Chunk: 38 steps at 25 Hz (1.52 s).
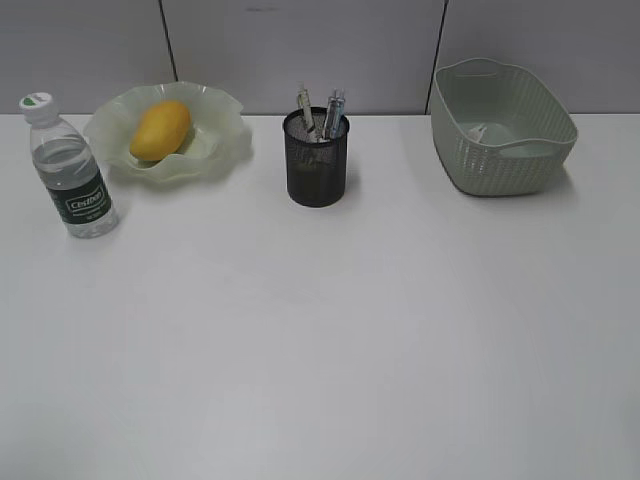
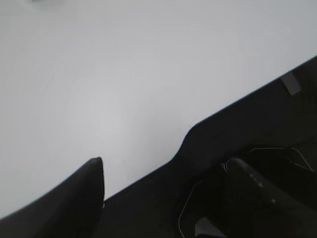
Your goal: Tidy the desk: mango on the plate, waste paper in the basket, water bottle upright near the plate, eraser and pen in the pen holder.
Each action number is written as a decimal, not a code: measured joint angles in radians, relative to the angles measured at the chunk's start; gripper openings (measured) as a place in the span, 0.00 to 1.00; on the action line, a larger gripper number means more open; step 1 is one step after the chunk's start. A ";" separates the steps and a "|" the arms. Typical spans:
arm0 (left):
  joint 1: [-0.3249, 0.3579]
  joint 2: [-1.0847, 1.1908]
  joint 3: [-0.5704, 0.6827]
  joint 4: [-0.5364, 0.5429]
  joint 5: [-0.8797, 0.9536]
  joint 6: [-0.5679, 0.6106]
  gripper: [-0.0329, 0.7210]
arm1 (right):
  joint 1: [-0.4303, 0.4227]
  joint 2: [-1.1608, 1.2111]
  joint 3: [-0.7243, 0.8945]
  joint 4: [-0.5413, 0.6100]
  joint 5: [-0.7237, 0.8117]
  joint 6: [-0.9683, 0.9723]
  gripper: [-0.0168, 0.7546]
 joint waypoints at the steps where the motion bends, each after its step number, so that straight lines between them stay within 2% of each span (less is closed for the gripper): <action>1: 0.000 0.000 0.007 0.000 -0.025 0.000 0.81 | 0.000 -0.004 0.000 0.000 -0.001 -0.001 0.60; 6: 0.000 0.004 0.043 -0.004 -0.116 0.010 0.79 | 0.000 -0.037 0.012 0.015 -0.067 -0.022 0.60; 14: 0.000 0.014 0.043 -0.041 -0.125 0.055 0.79 | 0.000 -0.043 0.043 0.065 -0.035 -0.072 0.60; 31: 0.002 0.013 0.043 -0.049 -0.127 0.064 0.73 | 0.000 -0.046 0.043 0.073 -0.033 -0.073 0.60; 34: 0.031 0.007 0.043 -0.048 -0.127 0.065 0.72 | 0.000 -0.069 0.043 0.077 -0.033 -0.073 0.60; 38: 0.110 -0.008 0.043 -0.048 -0.128 0.065 0.71 | -0.002 -0.126 0.043 0.091 -0.033 -0.074 0.60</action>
